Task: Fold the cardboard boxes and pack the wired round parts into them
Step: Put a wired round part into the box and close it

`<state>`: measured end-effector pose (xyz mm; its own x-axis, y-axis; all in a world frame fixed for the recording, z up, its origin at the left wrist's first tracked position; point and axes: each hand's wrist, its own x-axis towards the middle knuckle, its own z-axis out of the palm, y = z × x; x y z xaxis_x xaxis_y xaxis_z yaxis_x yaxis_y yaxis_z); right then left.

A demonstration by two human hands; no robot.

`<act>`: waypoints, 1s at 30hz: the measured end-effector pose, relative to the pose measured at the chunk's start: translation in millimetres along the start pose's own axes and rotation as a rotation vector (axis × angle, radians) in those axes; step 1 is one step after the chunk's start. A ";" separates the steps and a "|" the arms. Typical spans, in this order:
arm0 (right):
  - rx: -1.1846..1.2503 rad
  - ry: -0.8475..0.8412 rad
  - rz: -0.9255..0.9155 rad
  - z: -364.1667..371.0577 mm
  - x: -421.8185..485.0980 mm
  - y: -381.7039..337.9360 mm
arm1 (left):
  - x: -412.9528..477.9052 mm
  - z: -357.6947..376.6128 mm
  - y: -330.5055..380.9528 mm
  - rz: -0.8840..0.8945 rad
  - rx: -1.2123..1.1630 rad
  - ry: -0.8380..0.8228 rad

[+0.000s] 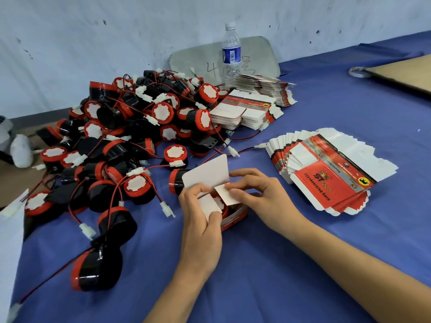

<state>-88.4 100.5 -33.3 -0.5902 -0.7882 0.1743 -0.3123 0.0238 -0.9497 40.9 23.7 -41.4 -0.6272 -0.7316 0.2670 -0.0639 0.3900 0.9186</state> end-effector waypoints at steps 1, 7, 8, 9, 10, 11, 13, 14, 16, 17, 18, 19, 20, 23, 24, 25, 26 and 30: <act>-0.019 -0.009 -0.002 -0.2 0.7 -0.4 | 0.2 -0.4 0.3 0.008 -0.013 -0.007; -0.051 -0.100 -0.101 -4.4 -2.8 -9.8 | 2.6 -1.6 -1.3 0.021 -0.039 -0.074; -0.111 -0.108 -0.149 -6.4 -4.0 -10.4 | 2.7 -1.0 -1.6 0.027 -0.023 -0.074; -0.186 -0.107 -0.200 -8.3 -5.3 -10.4 | 2.8 -0.4 -1.8 0.029 -0.001 -0.072; -0.254 -0.105 -0.260 -9.1 -6.6 -10.5 | 2.8 -0.5 -2.1 0.031 0.019 -0.064; -0.282 -0.109 -0.317 -9.4 -8.5 -10.0 | 2.6 -0.5 -2.3 0.030 0.028 -0.056; -0.183 -0.137 -0.344 -8.2 -11.9 -9.8 | 1.7 -0.6 -3.4 0.015 0.013 -0.042; -0.109 -0.140 -0.316 -6.8 -13.1 -10.6 | 1.4 -0.6 -3.8 0.000 0.000 -0.036; -0.046 -0.101 -0.286 -3.7 -12.6 -10.4 | 1.1 -0.7 -3.2 -0.022 -0.009 -0.017; -0.045 -0.088 -0.290 -2.3 -11.8 -9.7 | 0.9 -1.0 -2.0 -0.023 -0.010 0.002; -0.044 -0.085 -0.298 -1.0 -11.2 -9.1 | 0.6 -1.5 -0.9 -0.020 -0.012 0.025; -0.035 -0.086 -0.302 -0.3 -11.1 -8.8 | 0.1 -2.1 -0.3 -0.017 -0.016 0.042; -0.024 -0.087 -0.309 0.2 -11.3 -8.6 | -0.2 -2.6 -0.3 -0.021 -0.020 0.050; -0.037 -0.085 -0.349 2.1 -12.9 -8.6 | -0.8 -2.2 0.7 -0.054 -0.046 0.073; -0.055 -0.078 -0.363 3.2 -13.0 -9.2 | -1.1 -2.4 0.9 -0.049 -0.054 0.085; -0.072 -0.065 -0.372 4.0 -12.5 -9.7 | -1.5 -2.5 1.2 -0.038 -0.057 0.091; -0.090 -0.050 -0.376 4.4 -11.6 -9.8 | -1.8 -2.7 1.5 -0.031 -0.057 0.092; -0.144 0.006 -0.410 5.9 -9.9 -7.9 | -4.5 -2.6 1.8 -0.042 -0.155 0.134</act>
<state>-75.7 104.5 -29.1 -0.3995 -0.7469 0.5315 -0.6223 -0.2047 -0.7555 45.7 26.3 -40.2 -0.5171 -0.8173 0.2542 0.0388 0.2743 0.9609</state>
